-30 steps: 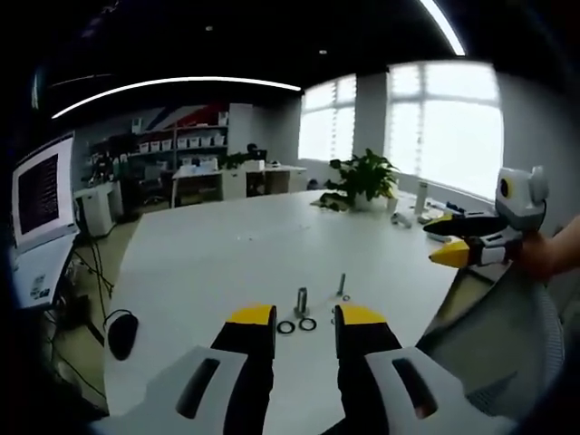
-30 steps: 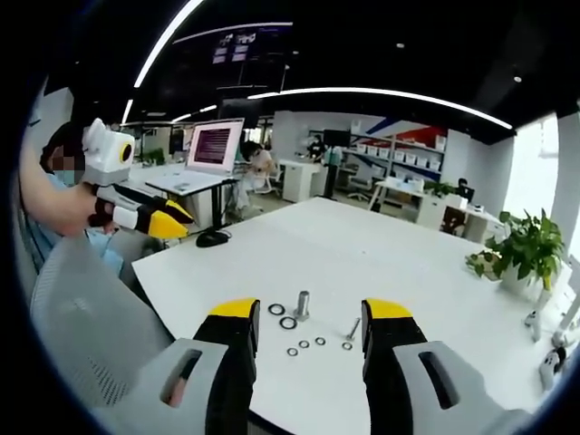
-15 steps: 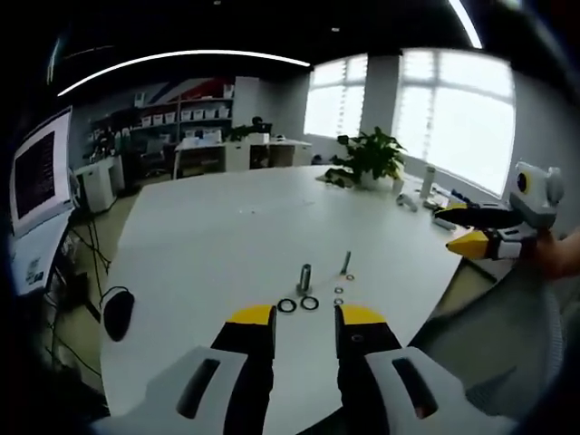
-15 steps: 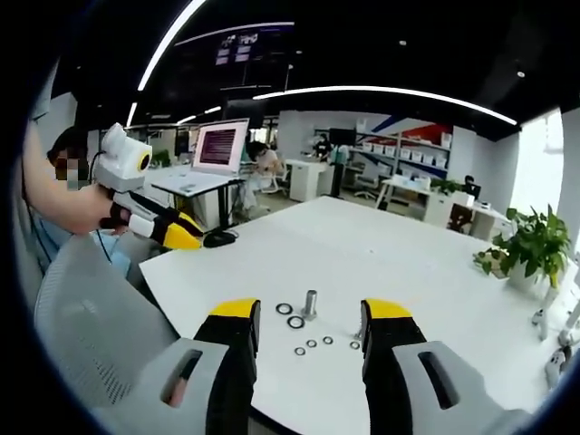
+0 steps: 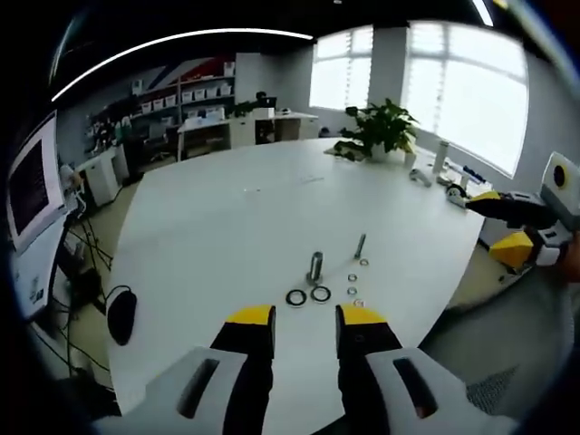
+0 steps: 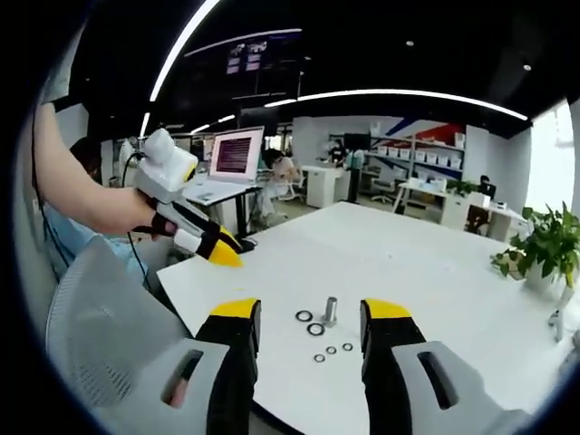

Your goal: Place the washer onto the threaded stud by aligning its center hole with the stud, sliding it down to the base, and recovering from edge contact or off-axis alignment until the washer reaches the visible bottom stop.

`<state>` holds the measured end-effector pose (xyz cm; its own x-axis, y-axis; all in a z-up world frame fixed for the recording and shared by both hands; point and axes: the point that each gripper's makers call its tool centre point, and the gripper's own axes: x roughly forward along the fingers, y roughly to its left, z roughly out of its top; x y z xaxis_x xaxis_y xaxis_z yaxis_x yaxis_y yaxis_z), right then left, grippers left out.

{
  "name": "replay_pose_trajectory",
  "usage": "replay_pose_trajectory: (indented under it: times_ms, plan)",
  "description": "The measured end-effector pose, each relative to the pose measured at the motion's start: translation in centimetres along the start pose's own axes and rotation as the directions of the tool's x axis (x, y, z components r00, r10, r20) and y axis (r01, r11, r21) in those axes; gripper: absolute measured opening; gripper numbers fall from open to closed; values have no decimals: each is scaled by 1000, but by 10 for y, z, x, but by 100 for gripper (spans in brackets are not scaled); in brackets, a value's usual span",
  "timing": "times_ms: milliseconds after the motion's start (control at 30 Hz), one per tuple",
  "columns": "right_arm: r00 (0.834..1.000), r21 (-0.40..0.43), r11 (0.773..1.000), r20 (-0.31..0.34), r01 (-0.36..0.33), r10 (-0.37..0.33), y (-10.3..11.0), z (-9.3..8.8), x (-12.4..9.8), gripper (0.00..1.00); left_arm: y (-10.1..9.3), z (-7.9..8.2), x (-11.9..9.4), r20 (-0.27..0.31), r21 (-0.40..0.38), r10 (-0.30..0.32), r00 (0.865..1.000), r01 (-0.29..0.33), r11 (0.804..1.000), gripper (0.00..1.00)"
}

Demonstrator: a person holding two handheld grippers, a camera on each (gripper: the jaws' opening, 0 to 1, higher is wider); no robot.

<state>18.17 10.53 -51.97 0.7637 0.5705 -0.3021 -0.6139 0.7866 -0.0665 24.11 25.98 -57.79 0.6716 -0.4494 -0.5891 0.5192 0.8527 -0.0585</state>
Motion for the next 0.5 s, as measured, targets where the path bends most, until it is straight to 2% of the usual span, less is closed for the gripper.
replay_pose_trajectory:
  times_ms: [100,267,500]
  plan:
    - [999,17,1000,43,-12,12,2,8,-3,43,5,-4,8,-13,-6,23,1000,-23,1000,25]
    - [998,13,999,38,-49,48,10,8,0,46,6,-11,15,-31,-39,36,999,-38,999,25]
    - [998,33,998,41,-46,45,8,7,-1,48,10,-21,26,-85,-13,51,995,-52,999,25]
